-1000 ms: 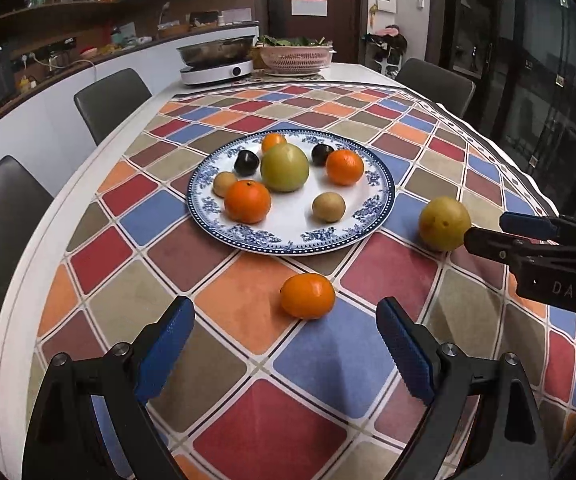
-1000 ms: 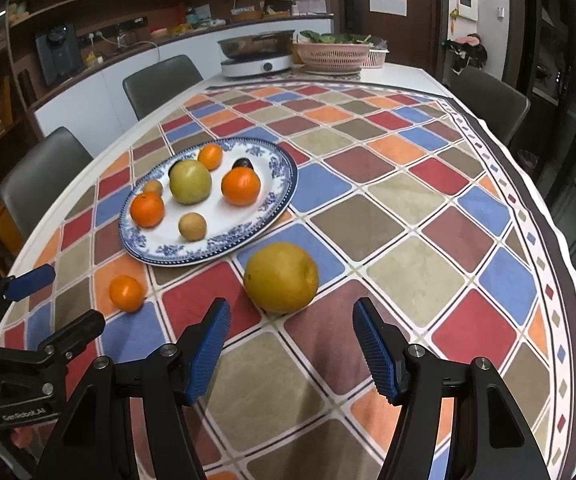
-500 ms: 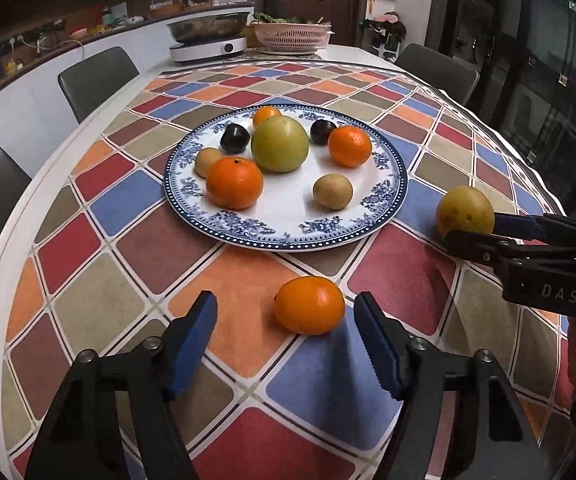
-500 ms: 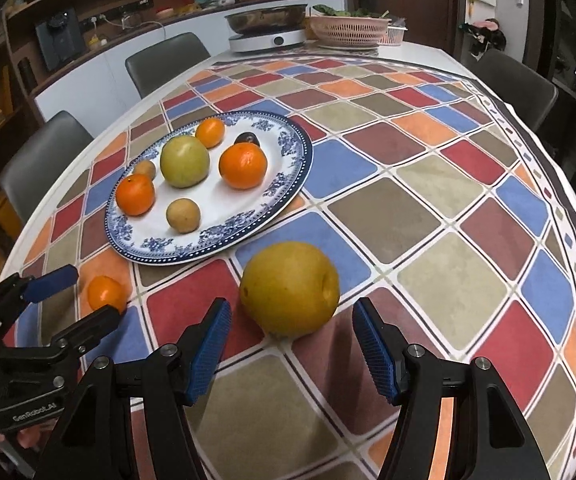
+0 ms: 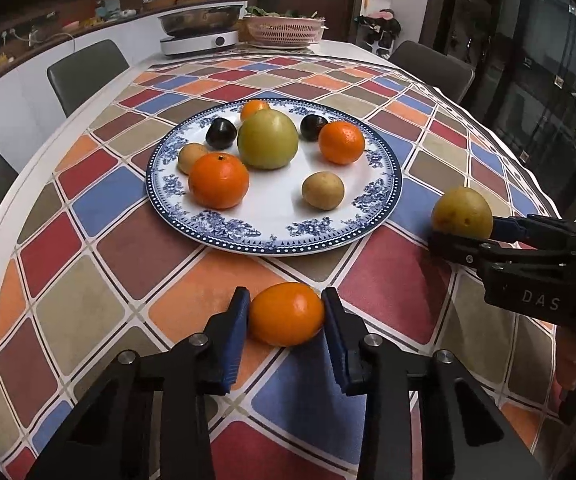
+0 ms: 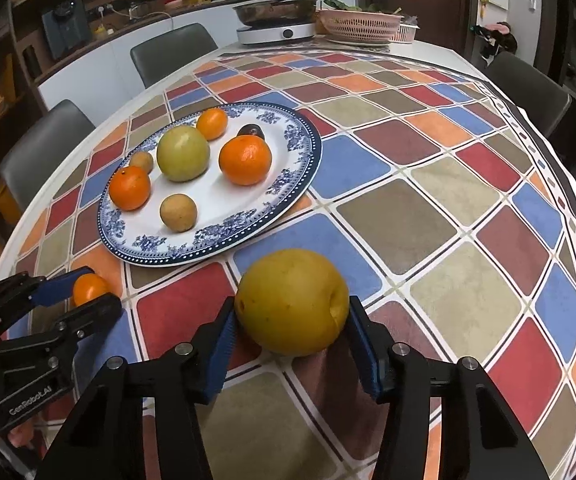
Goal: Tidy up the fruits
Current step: 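Grasp the last mandarin with the left gripper while the right gripper grasps the yellow fruit, then carry the mandarin and yellow fruit over the plate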
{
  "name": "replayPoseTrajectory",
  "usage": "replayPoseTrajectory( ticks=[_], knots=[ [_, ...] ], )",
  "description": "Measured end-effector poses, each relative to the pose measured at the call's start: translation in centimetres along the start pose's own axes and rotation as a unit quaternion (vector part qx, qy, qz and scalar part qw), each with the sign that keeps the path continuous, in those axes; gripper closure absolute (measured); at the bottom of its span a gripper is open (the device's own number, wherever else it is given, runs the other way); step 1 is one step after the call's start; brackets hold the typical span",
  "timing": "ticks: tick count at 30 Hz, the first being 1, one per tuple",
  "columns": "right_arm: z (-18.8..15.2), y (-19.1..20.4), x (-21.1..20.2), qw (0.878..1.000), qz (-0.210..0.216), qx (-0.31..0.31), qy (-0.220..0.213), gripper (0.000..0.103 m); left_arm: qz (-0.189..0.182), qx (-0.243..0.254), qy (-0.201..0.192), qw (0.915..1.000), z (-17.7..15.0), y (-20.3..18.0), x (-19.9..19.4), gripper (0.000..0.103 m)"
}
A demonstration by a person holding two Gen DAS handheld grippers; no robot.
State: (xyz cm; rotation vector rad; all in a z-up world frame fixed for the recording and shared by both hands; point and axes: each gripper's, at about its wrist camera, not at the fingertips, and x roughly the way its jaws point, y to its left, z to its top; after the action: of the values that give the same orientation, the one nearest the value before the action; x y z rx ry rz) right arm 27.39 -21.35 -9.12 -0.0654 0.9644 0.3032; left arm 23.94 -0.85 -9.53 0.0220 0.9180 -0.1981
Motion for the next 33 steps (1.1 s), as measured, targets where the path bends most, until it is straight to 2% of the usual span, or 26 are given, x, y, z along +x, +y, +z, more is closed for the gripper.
replayPoseTrajectory(
  ticks=[11, 33],
  knots=[
    [-0.3, 0.4, -1.0, 1.000, 0.011, 0.009, -0.004, 0.051, -0.003, -0.004, -0.021, 0.9998, 0.3, 0.3, -1.7, 0.067],
    [1.6, 2.9, -8.1, 0.997, 0.037, -0.005, -0.071, 0.051, -0.005, 0.001, -0.083, 0.9966, 2.6, 0.2, -8.5, 0.067]
  ],
)
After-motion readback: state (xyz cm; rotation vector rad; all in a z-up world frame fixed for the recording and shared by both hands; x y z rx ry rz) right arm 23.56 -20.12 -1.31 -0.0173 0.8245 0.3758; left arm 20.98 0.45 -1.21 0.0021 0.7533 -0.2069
